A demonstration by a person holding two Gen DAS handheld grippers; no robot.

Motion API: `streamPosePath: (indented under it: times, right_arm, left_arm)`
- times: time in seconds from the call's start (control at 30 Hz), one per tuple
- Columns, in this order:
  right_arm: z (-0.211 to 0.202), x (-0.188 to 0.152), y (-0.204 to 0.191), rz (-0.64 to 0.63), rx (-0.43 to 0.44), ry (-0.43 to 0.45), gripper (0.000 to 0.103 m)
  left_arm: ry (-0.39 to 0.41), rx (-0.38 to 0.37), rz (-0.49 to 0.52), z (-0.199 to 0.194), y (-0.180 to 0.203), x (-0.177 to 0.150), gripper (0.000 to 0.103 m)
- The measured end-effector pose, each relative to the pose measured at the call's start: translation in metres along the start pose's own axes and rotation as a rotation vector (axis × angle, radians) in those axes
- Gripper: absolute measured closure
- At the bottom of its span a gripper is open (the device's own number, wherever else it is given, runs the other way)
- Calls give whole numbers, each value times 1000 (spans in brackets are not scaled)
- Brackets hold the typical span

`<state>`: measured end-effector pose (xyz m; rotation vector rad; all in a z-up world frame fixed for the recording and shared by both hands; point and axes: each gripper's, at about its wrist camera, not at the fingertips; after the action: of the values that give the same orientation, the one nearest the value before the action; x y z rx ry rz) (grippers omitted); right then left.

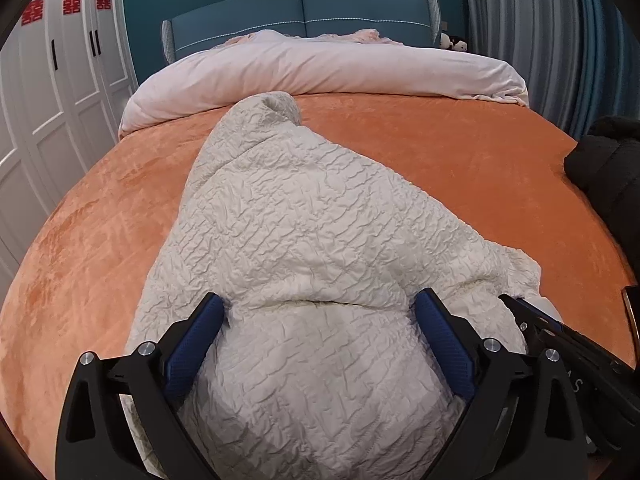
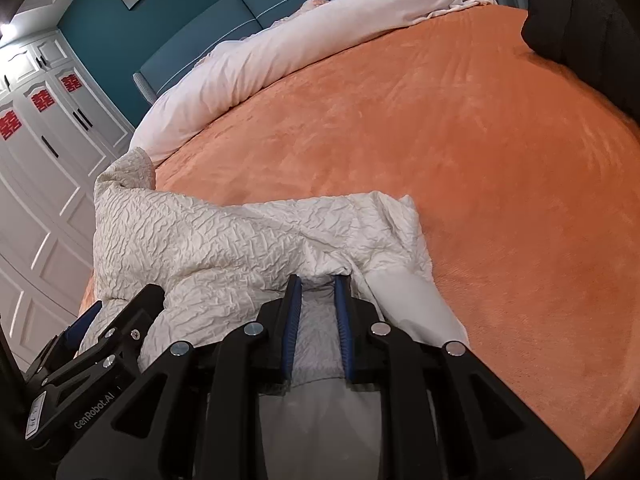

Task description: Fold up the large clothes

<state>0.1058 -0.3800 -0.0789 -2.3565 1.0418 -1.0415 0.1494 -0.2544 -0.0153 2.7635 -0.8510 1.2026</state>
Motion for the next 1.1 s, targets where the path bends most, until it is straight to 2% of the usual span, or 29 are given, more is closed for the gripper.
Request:
streamPosePath:
  times: [0.07, 0.17, 0.2, 0.23, 0.3, 0.37, 0.43, 0.47, 0.53, 0.57, 0.63, 0.73, 0.87, 0.93, 1.0, 1.03, 1.1]
  right_arm:
    - [-2, 1, 1, 1, 11, -10, 88]
    - [-26, 12, 0, 14, 14, -45, 84]
    - [-41, 14, 2, 31, 24, -41, 74]
    - [-54, 15, 5, 44, 38, -30, 57]
    - [-90, 12, 16, 72, 47, 25, 38]
    - [-104, 4, 30, 91, 28, 11, 37]
    - [-95, -10, 48, 150, 38, -107, 37]
    - [-86, -20, 53, 180, 53, -175, 37]
    - [-68, -38, 55, 218, 86, -278, 40]
    - [-65, -44, 55, 227, 91, -280, 42]
    - [-64, -54, 43, 223, 87, -261, 51]
    - [-70, -64, 17, 180, 71, -246, 56]
    - [-72, -96, -23, 101, 113, -314, 57]
    - [-69, -129, -47, 34, 146, -369, 56]
    - [-67, -153, -61, -16, 170, -403, 49]
    - [-68, -159, -63, -26, 177, -406, 48]
    - [-75, -163, -65, -17, 189, -398, 48]
  left_arm:
    - [-7, -30, -9, -5, -5, 2, 9]
    - [-50, -124, -12, -32, -26, 6, 10]
    - [-47, -155, -32, -50, -40, 3, 10]
    - [-40, -184, -53, -65, -52, -1, 7]
    - [-48, -240, -105, -85, -79, -17, 5]
    - [-121, -276, -188, -82, -101, -38, 5]
    - [-265, -388, -327, -54, -118, -69, 5]
    - [-311, -504, -453, -40, -126, -89, 5]
    - [-344, -614, -579, -30, -129, -107, 5]
    - [-341, -642, -585, -29, -128, -109, 7]
    - [-317, -630, -523, -39, -124, -105, 25]
    - [-284, -634, -453, -62, -134, -100, 41]
    - [-251, -558, -414, -103, -170, -115, 42]
    - [-271, -499, -413, -114, -192, -132, 40]
    - [-314, -420, -446, -117, -211, -157, 35]
    - [-329, -396, -464, -118, -217, -167, 35]
    - [-293, -355, -472, -135, -226, -170, 38]
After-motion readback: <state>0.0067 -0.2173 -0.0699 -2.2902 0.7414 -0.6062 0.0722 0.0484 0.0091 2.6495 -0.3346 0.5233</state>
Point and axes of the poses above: each gripper's, at about its wrist camera, not at the fingertips, and z roughly the way its jaws point, y to its right, x to its top, and after that the axes turned 10 degrees about z, right-handed
